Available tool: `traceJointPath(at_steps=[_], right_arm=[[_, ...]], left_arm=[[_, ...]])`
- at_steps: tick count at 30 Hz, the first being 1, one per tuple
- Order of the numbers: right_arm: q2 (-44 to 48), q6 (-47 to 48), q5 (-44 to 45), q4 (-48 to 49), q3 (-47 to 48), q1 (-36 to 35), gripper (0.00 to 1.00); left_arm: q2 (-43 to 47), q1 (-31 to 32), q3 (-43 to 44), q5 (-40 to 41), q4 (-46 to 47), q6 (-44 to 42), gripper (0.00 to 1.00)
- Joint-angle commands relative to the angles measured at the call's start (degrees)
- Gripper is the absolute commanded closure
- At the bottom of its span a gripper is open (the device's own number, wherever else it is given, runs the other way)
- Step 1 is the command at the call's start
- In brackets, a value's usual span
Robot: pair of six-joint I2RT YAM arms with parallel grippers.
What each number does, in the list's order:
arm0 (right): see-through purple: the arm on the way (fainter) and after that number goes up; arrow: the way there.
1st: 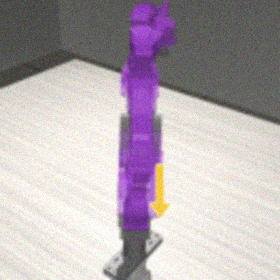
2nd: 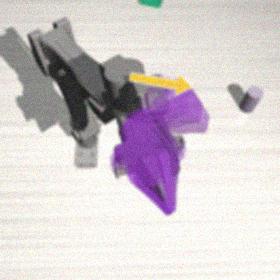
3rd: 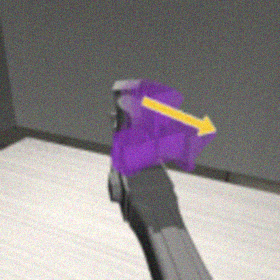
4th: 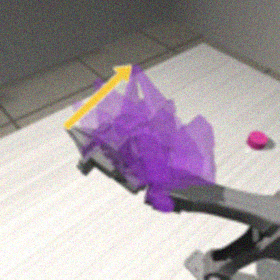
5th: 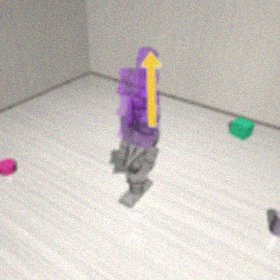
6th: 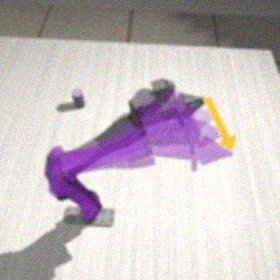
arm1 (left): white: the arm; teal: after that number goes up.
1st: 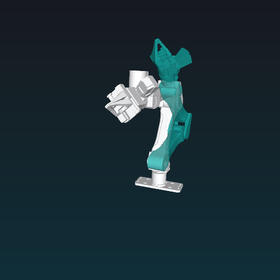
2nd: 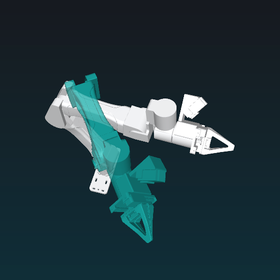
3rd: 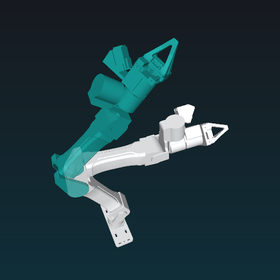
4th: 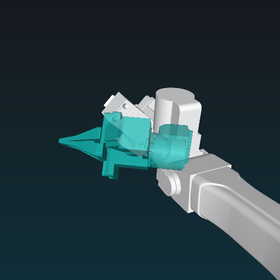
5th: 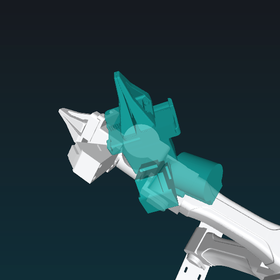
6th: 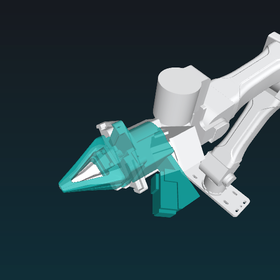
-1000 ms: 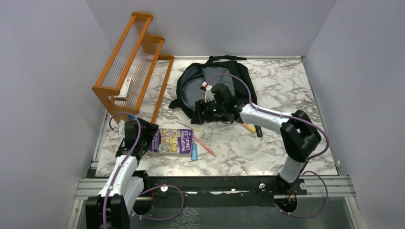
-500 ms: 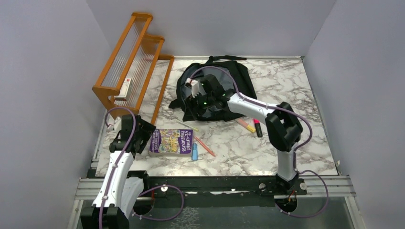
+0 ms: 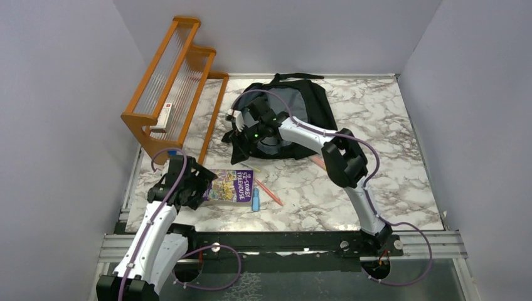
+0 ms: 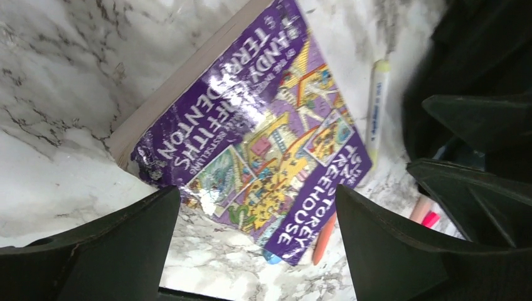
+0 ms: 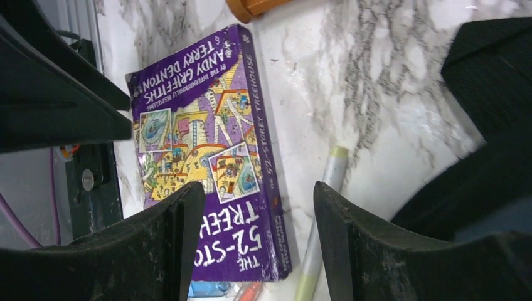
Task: Pack the student bag
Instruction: Move the book to the center of the board.
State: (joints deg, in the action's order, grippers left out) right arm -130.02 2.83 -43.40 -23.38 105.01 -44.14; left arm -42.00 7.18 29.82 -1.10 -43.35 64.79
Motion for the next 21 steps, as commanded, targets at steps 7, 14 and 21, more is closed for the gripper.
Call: traceJointPath(at_steps=[7, 14, 21], right_arm=[[-7.6, 2.4, -6.1, -4.5, 6.5, -3.1, 0.34], [-9.8, 2.6, -7.1, -5.5, 7.0, -3.8, 0.35], [-10.0, 1.6, -1.5, -9.5, 5.6, -4.4, 0.36]], left_arm=[[-4.9, 6.2, -6.9, -1.5, 5.1, 9.0, 0.07], [-10.1, 8.2, -8.4, 0.2, 11.4, 10.5, 0.12], [-13.3, 8.3, -9.8, 2.0, 14.0, 10.9, 0.30]])
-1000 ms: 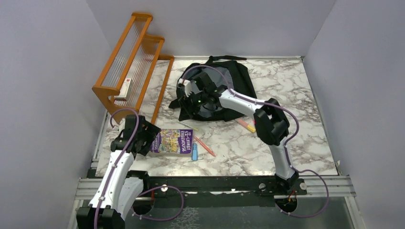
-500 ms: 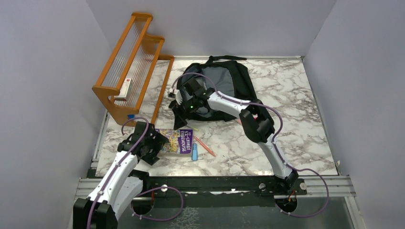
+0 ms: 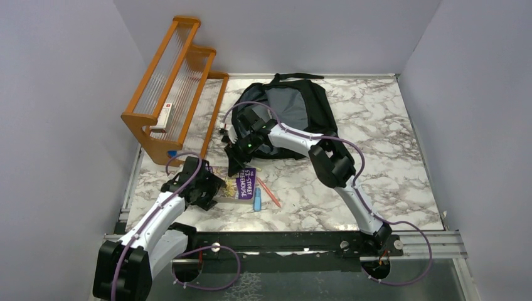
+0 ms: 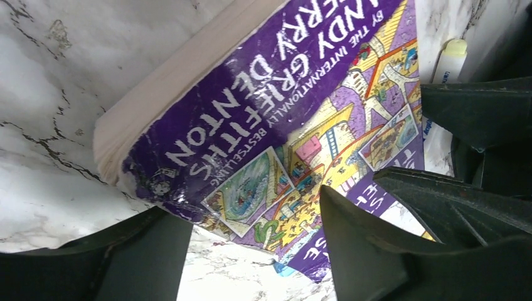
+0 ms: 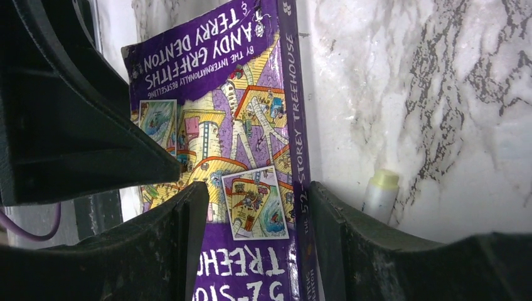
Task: Pack the student bag
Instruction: Move the book to the center of the board, then pick up the book from the center of the board.
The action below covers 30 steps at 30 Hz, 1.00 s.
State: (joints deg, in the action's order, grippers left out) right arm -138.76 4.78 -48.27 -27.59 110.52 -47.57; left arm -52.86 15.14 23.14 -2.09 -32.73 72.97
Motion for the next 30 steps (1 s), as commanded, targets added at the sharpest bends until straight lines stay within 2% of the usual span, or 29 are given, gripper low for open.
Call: traceJointPath(at_steps=[1, 7, 10, 13, 16, 24, 30], right_arm=[[-1.1, -1.1, 5.3, -5.9, -0.3, -1.0, 0.36], [0.5, -4.0, 8.6, -8.6, -3.8, -1.0, 0.36], [1.3, -4.6, 8.3, -8.5, -5.2, -0.9, 0.37], [1.0, -4.6, 7.6, -9.8, -5.2, -0.9, 0.37], [-0.2, -4.0, 7.3, -12.9, -3.6, -0.9, 0.37], [-0.6, -4.6, 11.6, -17.2, -3.2, -0.7, 0.34], [-1.2, -6.4, 3.9, -16.3, -4.3, -0.6, 0.52]], left_arm=[[-2.7, 0.3, -3.7, 2.9, 3.8, 2.9, 0.32], [-2.9, 0.4, -7.0, 2.5, 5.3, 4.4, 0.49], [-2.5, 0.4, -7.5, 2.6, 5.6, 4.9, 0.65], [-3.1, 0.4, -7.4, 2.7, 5.7, 5.2, 0.85], [-4.4, 0.5, -7.3, 2.6, 6.1, 5.0, 0.96], [-8.3, 0.8, -7.5, 2.3, 9.0, 4.5, 1.00], [-10.7, 1.3, -7.6, 2.1, 11.1, 4.1, 1.00]])
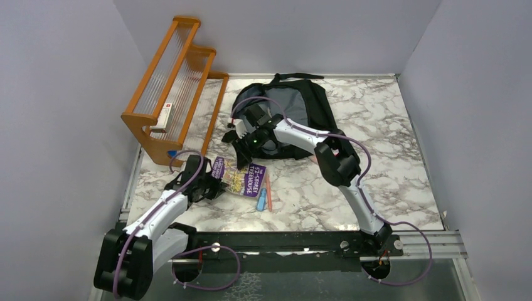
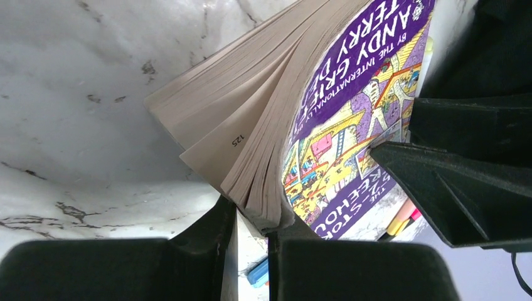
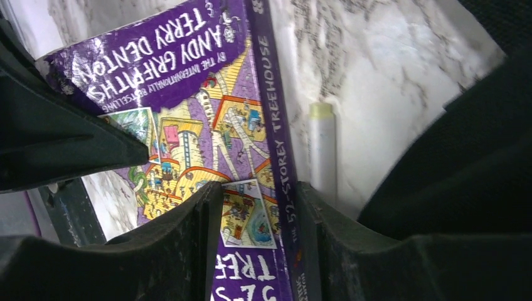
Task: Pack the student bag
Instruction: Pick up the book from the center of the board.
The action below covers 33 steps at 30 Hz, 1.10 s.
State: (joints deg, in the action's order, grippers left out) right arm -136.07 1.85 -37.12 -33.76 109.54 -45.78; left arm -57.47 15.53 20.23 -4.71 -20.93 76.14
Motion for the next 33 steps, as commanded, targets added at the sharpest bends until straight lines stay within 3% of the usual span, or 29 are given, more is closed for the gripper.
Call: traceJointPath(at_steps=[1, 12, 18, 22, 24, 33], right_arm=[[-4.0, -3.5, -8.5, -10.0, -3.4, -2.3, 0.53], [0.9, -7.8, -21.3, -2.8, -6.1, -1.0, 0.84], [3.4, -9.6, -23.3, -0.3, -7.4, -0.8, 0.98], [5.1, -10.6, -22.7, 1.6, -8.9, -0.8, 0.99], [6.5, -11.5, -21.2, 3.0, -9.9, -0.7, 0.99], [13.6, -13.3, -8.7, 8.6, -15.6, 0.1, 0.99]], left_arm=[[-6.6, 1.0, -4.7, 4.7, -0.4, 0.9, 1.00], [-8.3, 2.1, -4.5, 5.0, 1.4, 0.8, 1.00], [-7.7, 2.1, -4.9, 5.1, 1.6, 0.8, 1.00], [-7.1, 2.2, -5.0, 4.8, 2.5, 0.4, 1.00], [-6.7, 2.2, -4.9, 4.8, 2.9, 0.1, 0.91], [-1.5, 2.2, -1.8, 3.4, 0.4, -1.5, 0.33]])
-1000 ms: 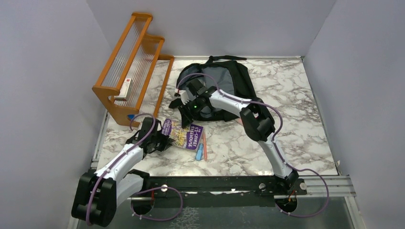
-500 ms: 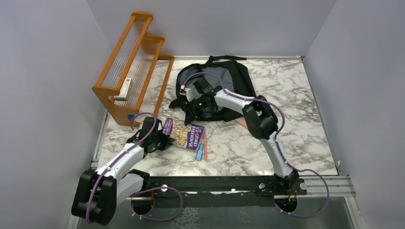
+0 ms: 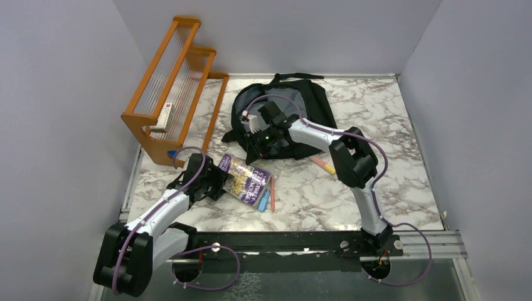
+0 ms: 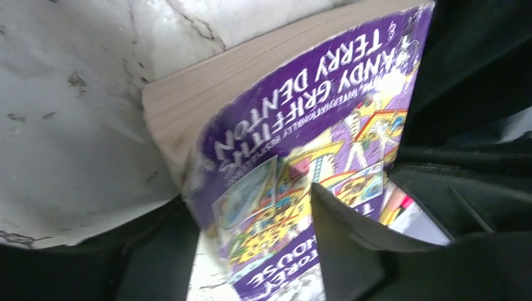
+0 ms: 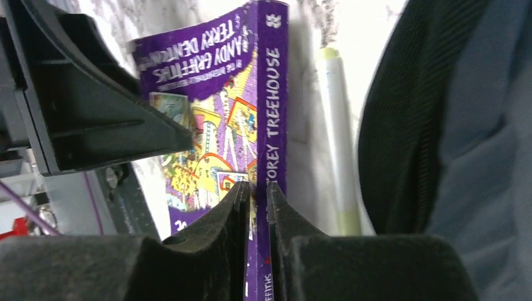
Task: Pack the student bag
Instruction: Pick up the book from the center of the board.
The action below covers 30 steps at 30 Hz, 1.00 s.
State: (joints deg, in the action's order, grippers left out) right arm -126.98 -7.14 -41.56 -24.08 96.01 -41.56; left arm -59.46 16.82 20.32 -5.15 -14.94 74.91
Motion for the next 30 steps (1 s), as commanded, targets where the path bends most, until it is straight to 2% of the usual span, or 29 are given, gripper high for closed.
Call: traceJointPath(at_steps=[1, 6, 12, 16, 20, 24, 30], right_arm=[[5.2, -4.3, -3.4, -0.4, -2.6, -3.9, 0.99], [8.5, -6.0, -2.1, 4.1, -5.9, -2.5, 0.99], [8.4, -6.4, -1.2, 3.8, -6.5, -1.4, 0.99], [10.3, -6.8, 5.4, 4.3, -9.6, -1.2, 0.99], [13.3, -7.6, 10.2, 5.1, -13.0, -0.8, 0.87], [15.3, -7.8, 12.1, 5.0, -15.6, -0.2, 0.71], [17.8, -8.6, 12.6, 5.3, -19.4, 0.8, 0.55]], left_arm=[[1.6, 0.9, -1.3, 4.4, -6.4, -0.5, 0.29], [5.7, 0.9, 0.8, 7.0, -8.2, -1.4, 0.28], [3.4, 0.8, -0.6, 5.3, -7.4, -2.5, 0.27], [2.1, 0.9, -0.2, 3.6, -5.8, -3.5, 0.22], [-0.2, 1.3, 1.0, 2.9, -4.5, -4.3, 0.21], [-3.3, 2.9, 1.2, 2.2, -3.4, -4.0, 0.28], [-6.0, 5.3, -1.2, 1.9, -1.6, -1.8, 0.39]])
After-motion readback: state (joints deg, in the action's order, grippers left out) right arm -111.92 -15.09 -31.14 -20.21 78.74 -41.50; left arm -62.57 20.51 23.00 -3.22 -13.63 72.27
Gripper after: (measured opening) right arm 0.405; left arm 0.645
